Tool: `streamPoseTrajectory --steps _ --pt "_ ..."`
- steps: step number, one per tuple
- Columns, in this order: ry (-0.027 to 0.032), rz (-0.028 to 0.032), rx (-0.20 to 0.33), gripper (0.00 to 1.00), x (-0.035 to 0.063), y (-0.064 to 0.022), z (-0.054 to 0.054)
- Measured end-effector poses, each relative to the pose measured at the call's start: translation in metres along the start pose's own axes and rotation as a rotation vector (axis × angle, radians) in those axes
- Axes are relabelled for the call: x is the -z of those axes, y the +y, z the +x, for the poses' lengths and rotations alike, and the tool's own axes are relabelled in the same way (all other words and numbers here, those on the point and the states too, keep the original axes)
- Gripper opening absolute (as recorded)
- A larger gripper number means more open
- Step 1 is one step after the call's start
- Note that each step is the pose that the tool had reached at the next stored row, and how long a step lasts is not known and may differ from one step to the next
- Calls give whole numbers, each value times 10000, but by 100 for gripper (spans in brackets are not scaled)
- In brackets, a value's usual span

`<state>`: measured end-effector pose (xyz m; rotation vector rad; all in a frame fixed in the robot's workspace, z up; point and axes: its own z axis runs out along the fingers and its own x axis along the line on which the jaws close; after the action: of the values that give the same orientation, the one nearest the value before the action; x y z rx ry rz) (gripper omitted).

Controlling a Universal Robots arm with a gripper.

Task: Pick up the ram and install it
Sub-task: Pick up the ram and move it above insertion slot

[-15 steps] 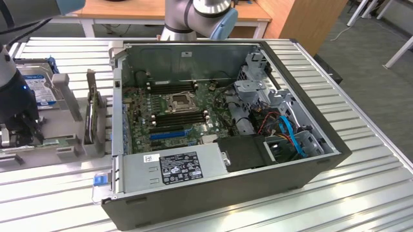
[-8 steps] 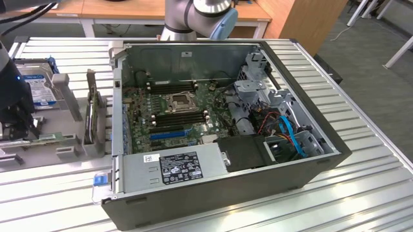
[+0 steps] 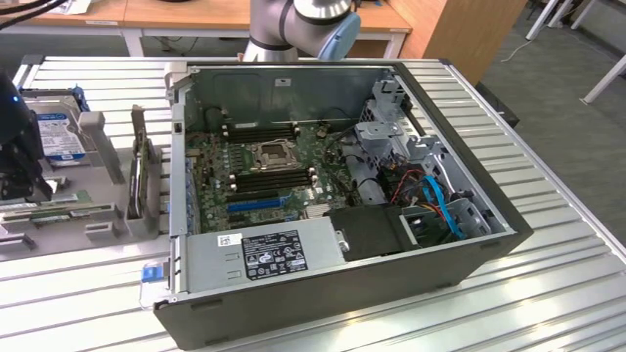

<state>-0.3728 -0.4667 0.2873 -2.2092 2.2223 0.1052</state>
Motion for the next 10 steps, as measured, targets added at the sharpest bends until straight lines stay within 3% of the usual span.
streamPoseTrajectory --steps 10 --pt "-1 0 0 12 242 10 -13"
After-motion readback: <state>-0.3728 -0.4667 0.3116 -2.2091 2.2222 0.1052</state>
